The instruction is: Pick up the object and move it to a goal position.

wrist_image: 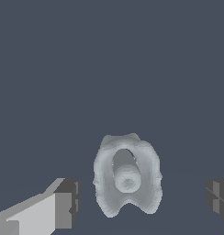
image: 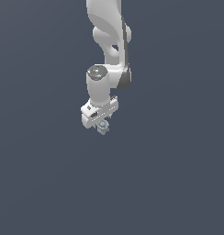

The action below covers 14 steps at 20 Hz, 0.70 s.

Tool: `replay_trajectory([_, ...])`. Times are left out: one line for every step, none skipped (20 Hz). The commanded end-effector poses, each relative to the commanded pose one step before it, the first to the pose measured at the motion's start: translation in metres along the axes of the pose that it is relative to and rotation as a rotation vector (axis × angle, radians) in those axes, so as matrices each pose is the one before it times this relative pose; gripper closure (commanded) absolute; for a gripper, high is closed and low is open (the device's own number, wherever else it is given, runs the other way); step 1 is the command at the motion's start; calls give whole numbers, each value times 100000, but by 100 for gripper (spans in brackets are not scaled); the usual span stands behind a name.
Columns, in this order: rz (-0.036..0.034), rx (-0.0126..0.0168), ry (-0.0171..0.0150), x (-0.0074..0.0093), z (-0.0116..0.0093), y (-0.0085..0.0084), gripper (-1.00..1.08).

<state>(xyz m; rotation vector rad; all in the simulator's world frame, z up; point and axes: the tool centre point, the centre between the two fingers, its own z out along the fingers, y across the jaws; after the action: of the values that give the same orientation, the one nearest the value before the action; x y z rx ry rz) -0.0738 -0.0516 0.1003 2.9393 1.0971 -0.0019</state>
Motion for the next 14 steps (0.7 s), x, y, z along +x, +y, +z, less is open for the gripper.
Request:
replay_trajectory([-3479, 123, 128, -364, 337, -225, -92])
replay_trajectory([-1034, 46, 30, -114, 105, -73, -92])
replay_trajectory([-913, 41, 27, -99, 92, -66, -92])
replay_trajectory([-792, 35, 24, -85, 80, -59, -92])
replay_trajectory([-670, 30, 21, -72, 67, -50, -92])
replay_trajectory([-545, 24, 17, -60, 55, -41, -92])
replay_trajectory([-428, 19, 14, -45, 43, -33, -92])
replay_trajectory([-304, 13, 10, -32, 30, -24, -92])
replay_trajectory([-182, 8, 6, -19, 18, -14, -92])
replay_trajectory([-69, 3, 2, -3, 6, -7, -92])
replay_trajectory([416, 7, -34, 23, -26, 30, -92])
replay_trajectory([0, 0, 0, -2, 34, 0, -92])
replay_trajectory([0, 0, 0, -6, 100, 0, -92])
replay_trajectory([0, 0, 0, -10, 167, -1, -92])
